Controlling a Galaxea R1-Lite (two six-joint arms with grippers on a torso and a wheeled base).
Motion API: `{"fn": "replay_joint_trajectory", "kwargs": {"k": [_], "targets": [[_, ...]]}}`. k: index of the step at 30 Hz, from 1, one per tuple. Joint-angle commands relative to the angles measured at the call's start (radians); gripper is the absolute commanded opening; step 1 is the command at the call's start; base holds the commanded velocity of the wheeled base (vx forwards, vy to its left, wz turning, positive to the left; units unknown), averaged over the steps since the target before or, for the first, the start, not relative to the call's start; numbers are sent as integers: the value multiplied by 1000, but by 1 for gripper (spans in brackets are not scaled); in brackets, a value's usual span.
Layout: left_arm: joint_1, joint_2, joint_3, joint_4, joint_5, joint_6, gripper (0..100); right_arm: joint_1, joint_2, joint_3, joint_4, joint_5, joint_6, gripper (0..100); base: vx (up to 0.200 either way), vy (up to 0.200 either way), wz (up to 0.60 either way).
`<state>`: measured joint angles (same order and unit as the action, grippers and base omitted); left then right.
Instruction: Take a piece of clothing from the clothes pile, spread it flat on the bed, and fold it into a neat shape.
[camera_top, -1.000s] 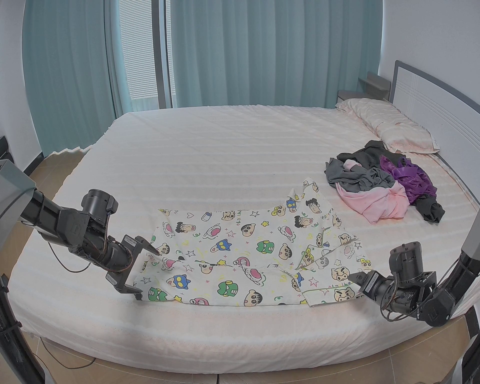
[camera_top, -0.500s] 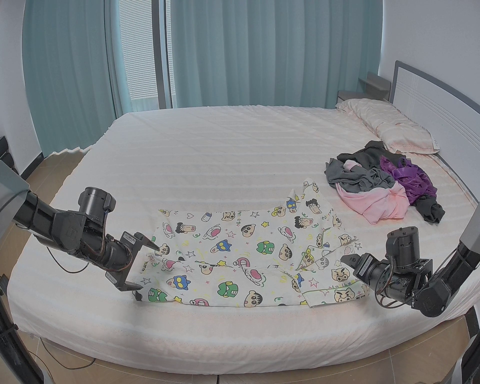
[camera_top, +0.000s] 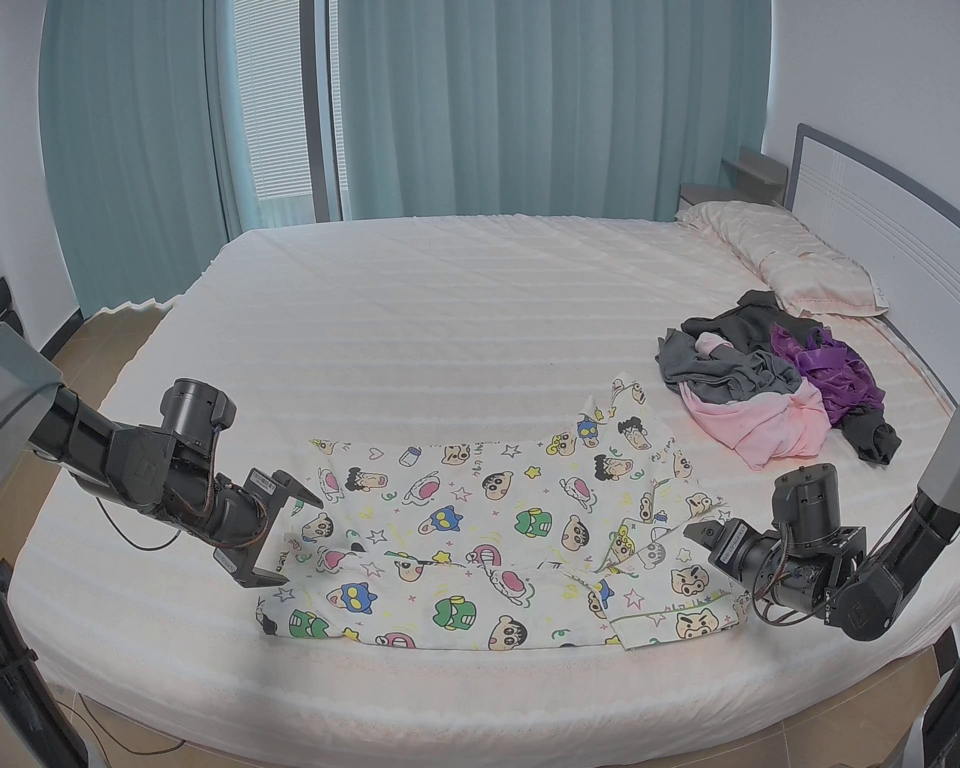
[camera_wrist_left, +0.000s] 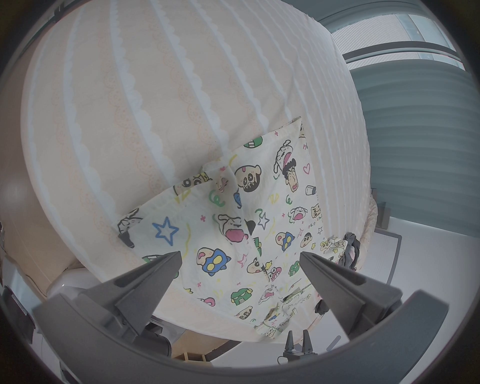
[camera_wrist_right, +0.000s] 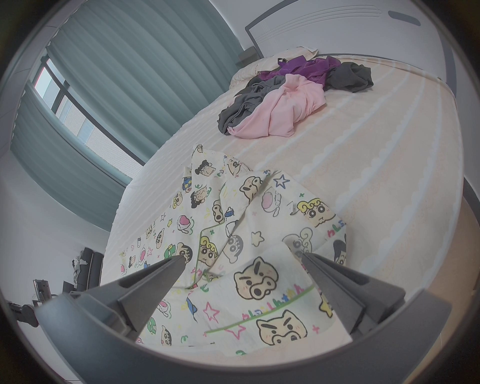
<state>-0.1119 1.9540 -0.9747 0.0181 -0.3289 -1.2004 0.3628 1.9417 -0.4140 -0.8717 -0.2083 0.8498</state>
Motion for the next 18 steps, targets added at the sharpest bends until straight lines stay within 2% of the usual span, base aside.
{"fn": "replay_joint_trajectory", "kwargs": {"k": [1, 7, 10, 18], "targets": [[0, 5, -2, 0, 2, -1, 100, -1, -1, 1, 0, 0, 0, 100, 0, 0, 0], [-3, -1, -2, -1, 2, -2, 100, -1, 2, 4, -18, -2, 0, 100, 0, 0, 0], [-3, -1, -1, 0, 2, 1, 100, -1, 0, 12, -32, -2, -1, 100, 200, 0, 0], [-3, -7, 13, -6, 2, 5, 100, -2, -1, 15, -44, -2, -1, 100, 0, 0, 0]]}}
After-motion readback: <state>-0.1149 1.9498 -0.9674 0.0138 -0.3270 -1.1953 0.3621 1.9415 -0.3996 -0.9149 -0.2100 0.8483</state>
